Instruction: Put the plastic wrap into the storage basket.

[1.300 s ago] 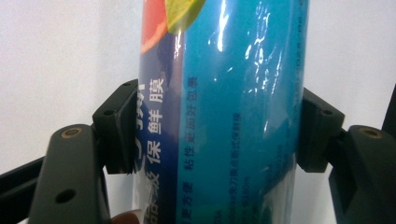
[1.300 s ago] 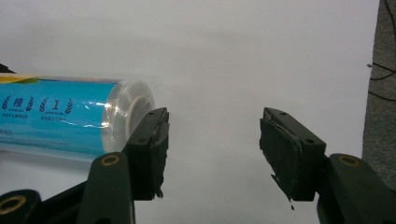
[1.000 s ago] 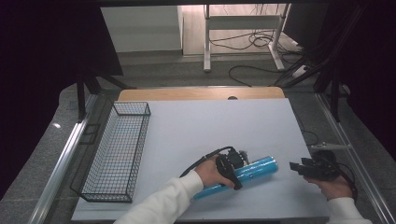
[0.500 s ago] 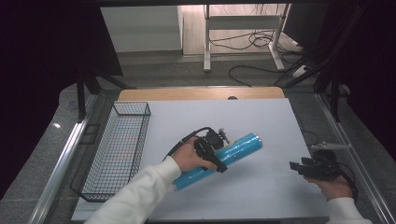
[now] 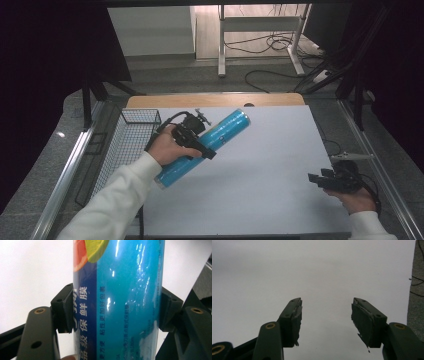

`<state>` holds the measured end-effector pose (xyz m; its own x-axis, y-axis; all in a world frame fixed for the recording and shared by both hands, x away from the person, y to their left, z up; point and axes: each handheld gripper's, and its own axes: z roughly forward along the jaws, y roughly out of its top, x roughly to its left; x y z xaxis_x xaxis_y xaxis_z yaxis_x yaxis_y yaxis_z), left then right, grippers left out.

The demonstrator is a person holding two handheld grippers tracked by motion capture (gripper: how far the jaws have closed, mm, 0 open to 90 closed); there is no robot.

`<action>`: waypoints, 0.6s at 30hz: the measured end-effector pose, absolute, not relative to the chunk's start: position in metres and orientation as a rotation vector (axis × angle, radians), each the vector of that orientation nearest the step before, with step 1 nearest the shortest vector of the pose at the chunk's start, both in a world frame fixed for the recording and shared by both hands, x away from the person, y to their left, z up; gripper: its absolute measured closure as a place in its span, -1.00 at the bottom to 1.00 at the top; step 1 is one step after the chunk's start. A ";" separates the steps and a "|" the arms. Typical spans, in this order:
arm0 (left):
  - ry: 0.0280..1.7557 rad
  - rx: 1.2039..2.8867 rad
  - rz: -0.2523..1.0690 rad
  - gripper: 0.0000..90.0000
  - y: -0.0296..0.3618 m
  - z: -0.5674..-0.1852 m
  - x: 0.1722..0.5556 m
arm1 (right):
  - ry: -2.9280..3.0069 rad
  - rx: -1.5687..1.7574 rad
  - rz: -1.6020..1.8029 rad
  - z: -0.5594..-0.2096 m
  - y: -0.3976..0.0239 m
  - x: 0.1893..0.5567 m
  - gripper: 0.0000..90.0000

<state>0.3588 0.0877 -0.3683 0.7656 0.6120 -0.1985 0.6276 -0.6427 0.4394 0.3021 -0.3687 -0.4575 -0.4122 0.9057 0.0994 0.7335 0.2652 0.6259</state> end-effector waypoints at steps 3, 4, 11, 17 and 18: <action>0.980 2.442 -0.015 -0.30 0.108 -0.359 0.360 | 2.262 1.504 0.882 -0.457 -0.368 0.302 -0.13; 0.997 2.433 -0.006 -0.30 0.115 -0.357 0.360 | 2.260 1.505 0.883 -0.457 -0.368 0.302 -0.14; 1.122 2.358 0.041 -0.30 0.167 -0.348 0.360 | 2.259 1.502 0.889 -0.456 -0.366 0.303 -0.15; 1.245 2.287 0.061 -0.30 0.210 -0.353 0.360 | 2.261 1.497 0.893 -0.455 -0.363 0.304 -0.16; 1.261 2.280 0.064 -0.30 0.215 -0.354 0.360 | 2.262 1.495 0.893 -0.455 -0.363 0.304 -0.16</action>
